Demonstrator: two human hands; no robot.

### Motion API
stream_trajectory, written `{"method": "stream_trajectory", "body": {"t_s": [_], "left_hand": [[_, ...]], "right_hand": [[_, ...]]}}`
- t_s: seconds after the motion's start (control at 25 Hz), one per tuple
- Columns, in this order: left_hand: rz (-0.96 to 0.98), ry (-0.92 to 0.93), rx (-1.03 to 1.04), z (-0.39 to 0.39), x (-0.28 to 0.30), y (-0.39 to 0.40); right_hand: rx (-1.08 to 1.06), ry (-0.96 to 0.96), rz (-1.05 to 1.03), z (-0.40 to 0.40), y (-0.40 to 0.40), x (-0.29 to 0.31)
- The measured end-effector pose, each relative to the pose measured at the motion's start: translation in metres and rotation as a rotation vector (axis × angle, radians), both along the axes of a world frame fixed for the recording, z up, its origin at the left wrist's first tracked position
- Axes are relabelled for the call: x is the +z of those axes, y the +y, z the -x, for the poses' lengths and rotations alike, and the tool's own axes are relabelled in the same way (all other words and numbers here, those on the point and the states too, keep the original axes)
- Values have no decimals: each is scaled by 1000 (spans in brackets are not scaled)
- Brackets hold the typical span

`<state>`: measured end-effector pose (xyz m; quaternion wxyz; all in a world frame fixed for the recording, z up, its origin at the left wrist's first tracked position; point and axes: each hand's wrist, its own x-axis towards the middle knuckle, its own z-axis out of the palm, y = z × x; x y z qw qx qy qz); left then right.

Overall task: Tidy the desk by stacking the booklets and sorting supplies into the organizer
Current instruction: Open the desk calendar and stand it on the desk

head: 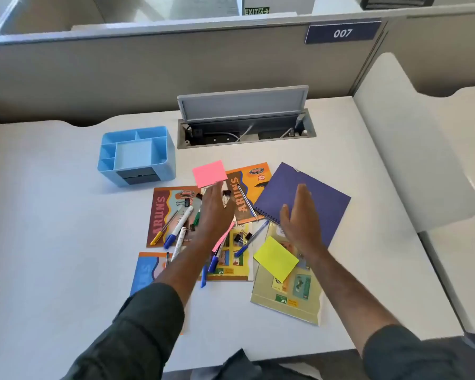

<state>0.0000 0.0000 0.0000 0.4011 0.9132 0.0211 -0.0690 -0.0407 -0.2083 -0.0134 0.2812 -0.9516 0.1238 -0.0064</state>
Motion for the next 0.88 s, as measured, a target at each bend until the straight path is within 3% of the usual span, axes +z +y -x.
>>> {"method": "stream_trajectory", "body": {"t_s": [0.12,0.28,0.4,0.56,0.76,0.88], "left_hand": [[95,174,16,1,-12,-22],[165,367,-50,-6,-25,-50],[85,351,-156,-17,-32,-72],[86,347,-142,-24,-36,-77],[212,336,-15,-33,-31,-80],[277,223,62,-39,-21,-83]], "right_hand": [[-181,63,-106,23,-14,-15],[-409,73,-97,54,-32,-31],[-554,94,-173,59,-51,-40],[-571,86,-340,58,-55,-39],[-626,77,-459,55,-63,-33],[-659,-17,-499,57,-69,-14]]}}
